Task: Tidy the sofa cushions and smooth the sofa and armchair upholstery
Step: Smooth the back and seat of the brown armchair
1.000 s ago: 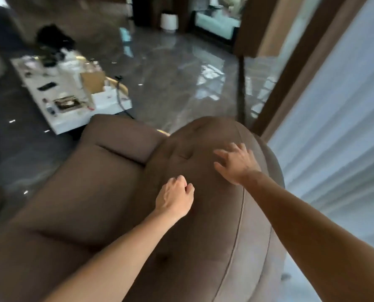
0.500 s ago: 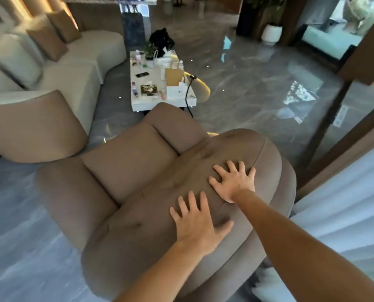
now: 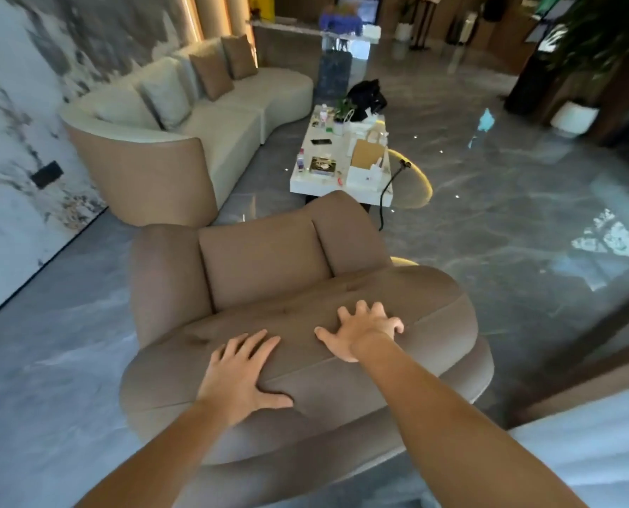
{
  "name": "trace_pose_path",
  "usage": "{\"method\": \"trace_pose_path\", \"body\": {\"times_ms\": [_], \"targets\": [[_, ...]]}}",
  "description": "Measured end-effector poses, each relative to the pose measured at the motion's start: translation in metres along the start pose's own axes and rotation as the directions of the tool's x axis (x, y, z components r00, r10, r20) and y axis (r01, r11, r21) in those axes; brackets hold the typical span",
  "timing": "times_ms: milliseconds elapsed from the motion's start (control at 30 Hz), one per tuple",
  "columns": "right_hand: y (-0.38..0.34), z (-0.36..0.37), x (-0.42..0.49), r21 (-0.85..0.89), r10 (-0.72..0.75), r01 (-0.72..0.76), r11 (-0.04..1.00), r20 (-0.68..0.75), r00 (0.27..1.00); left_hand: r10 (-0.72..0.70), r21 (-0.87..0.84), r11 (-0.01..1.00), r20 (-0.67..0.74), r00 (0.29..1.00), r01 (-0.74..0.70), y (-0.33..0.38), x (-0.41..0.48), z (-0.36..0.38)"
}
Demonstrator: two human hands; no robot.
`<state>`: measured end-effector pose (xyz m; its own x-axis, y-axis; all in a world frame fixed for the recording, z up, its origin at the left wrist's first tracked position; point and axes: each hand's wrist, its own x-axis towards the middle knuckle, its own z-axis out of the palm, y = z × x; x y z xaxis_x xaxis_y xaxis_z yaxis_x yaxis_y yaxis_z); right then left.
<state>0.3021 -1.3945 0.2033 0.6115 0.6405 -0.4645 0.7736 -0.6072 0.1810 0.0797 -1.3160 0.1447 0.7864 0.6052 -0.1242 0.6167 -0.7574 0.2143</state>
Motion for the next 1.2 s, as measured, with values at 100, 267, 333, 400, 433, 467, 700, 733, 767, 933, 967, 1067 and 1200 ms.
{"method": "trace_pose_path", "body": {"times_ms": [100, 267, 333, 400, 433, 467, 700, 733, 767, 933, 967, 1067, 1200], "targets": [[-0.015, -0.005, -0.010, -0.010, -0.037, 0.037, 0.999, -0.009, 0.999, -0.078, 0.032, 0.997, 0.032, 0.996, 0.077, -0.015, -0.006, -0.016], [-0.038, -0.007, -0.022, -0.006, -0.115, 0.115, 0.993, -0.059, 0.992, -0.211, 0.082, 0.975, 0.060, 0.976, 0.206, -0.049, -0.022, -0.038], [-0.049, -0.009, -0.029, 0.010, -0.138, 0.139, 0.990, -0.050, 0.989, -0.241, 0.108, 0.967, 0.087, 0.967, 0.231, -0.060, -0.026, -0.048], [-0.063, -0.010, -0.037, 0.023, -0.152, 0.153, 0.988, -0.043, 0.988, -0.272, 0.125, 0.958, 0.126, 0.954, 0.257, -0.073, -0.030, -0.058], [-0.071, -0.011, -0.041, 0.025, -0.154, 0.155, 0.988, -0.045, 0.987, -0.289, 0.131, 0.953, 0.141, 0.947, 0.272, -0.080, -0.032, -0.061], [-0.079, -0.011, -0.044, 0.028, -0.153, 0.155, 0.988, -0.046, 0.987, -0.306, 0.133, 0.949, 0.152, 0.940, 0.287, -0.087, -0.034, -0.064], [-0.143, -0.005, -0.069, 0.079, -0.142, 0.144, 0.986, -0.036, 0.989, -0.374, 0.112, 0.927, 0.195, 0.907, 0.358, -0.139, -0.054, -0.082], [-0.153, -0.004, -0.073, 0.087, -0.141, 0.144, 0.986, -0.035, 0.989, -0.374, 0.113, 0.927, 0.183, 0.909, 0.359, -0.146, -0.058, -0.083], [-0.163, -0.003, -0.078, 0.095, -0.141, 0.144, 0.985, -0.036, 0.989, -0.371, 0.111, 0.928, 0.169, 0.913, 0.356, -0.153, -0.061, -0.085], [-0.215, 0.001, -0.096, 0.103, -0.146, 0.153, 0.983, -0.065, 0.987, -0.317, 0.048, 0.948, 0.118, 0.941, 0.314, -0.175, -0.075, -0.092], [-0.224, 0.002, -0.098, 0.098, -0.151, 0.158, 0.983, -0.074, 0.986, -0.304, 0.014, 0.952, 0.129, 0.944, 0.305, -0.178, -0.078, -0.093], [-0.250, 0.000, -0.101, 0.069, -0.159, 0.166, 0.984, -0.101, 0.982, -0.276, -0.050, 0.956, 0.167, 0.946, 0.288, -0.189, -0.081, -0.091], [-0.281, 0.001, -0.089, 0.049, -0.195, 0.205, 0.978, -0.149, 0.969, -0.264, -0.035, 0.962, 0.153, 0.952, 0.272, -0.224, -0.075, -0.097]]}}
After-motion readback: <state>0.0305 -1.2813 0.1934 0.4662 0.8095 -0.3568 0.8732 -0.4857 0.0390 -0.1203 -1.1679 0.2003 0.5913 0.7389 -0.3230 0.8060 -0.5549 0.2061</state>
